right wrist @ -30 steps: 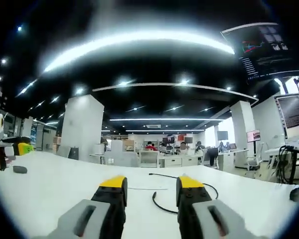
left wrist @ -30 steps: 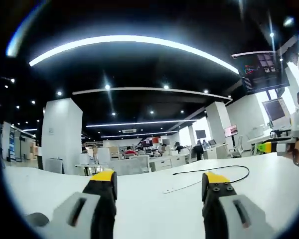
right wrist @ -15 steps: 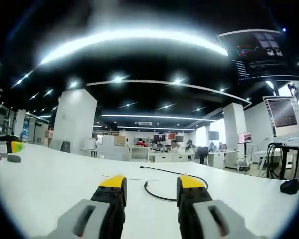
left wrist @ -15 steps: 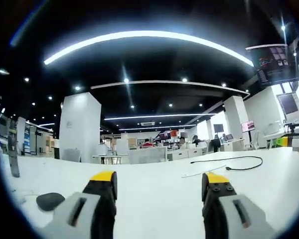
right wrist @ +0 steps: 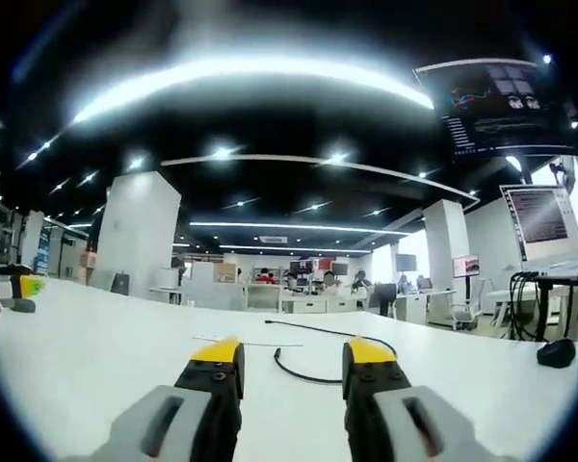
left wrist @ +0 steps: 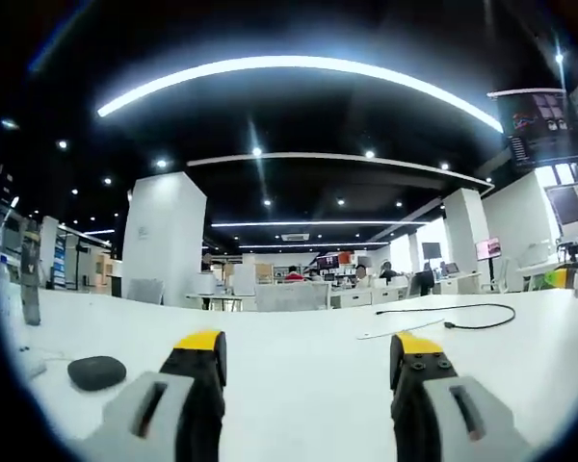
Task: Locate the USB plug end of the data cable currently connected to the USB port on the desk. Grip the plug, withdraw it from the port, and place it onto the desktop.
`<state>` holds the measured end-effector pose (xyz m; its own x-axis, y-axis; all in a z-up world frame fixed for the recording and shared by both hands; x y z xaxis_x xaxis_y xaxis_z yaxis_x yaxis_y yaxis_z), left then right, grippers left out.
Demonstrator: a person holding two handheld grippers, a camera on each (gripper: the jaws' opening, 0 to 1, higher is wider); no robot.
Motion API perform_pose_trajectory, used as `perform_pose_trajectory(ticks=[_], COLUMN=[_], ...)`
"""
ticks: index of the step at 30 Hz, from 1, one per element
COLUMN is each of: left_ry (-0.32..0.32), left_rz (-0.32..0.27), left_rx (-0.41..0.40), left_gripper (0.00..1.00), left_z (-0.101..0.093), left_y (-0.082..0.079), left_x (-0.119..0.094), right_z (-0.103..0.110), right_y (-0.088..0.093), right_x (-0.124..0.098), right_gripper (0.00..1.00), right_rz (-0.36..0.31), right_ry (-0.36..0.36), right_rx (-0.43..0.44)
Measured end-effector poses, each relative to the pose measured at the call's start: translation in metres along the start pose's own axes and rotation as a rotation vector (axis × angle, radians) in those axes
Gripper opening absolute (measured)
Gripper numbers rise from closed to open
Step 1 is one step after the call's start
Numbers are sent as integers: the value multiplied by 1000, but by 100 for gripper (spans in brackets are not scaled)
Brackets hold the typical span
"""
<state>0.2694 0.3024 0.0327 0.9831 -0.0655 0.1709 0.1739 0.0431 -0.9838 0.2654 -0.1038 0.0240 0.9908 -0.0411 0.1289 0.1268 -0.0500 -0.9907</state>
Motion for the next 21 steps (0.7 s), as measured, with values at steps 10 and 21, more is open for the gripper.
perform_pose_trajectory(ticks=[10, 21], left_ry=[17, 12], left_rz=[11, 27], left_rx=[0, -7], left_gripper=[69, 68], left_z=[-6, -5], left_y=[2, 8], left_x=[2, 1], right_z=[0, 3], right_y=[0, 2], right_x=[-2, -1], right_gripper=[42, 42], right_rz=[-1, 2], right_ry=[-2, -10], right_rx=[6, 9])
Point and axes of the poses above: the point that each gripper's makers call its tool centre point, and the gripper's own axes: x roughly forward along the fingers, z roughly to its left, y roughly out of its underside, the point moved 3 cm from there along -x, roughly backward along the fingers, and after that the axes turned 3 degrees about z, right-handed, at the moved point
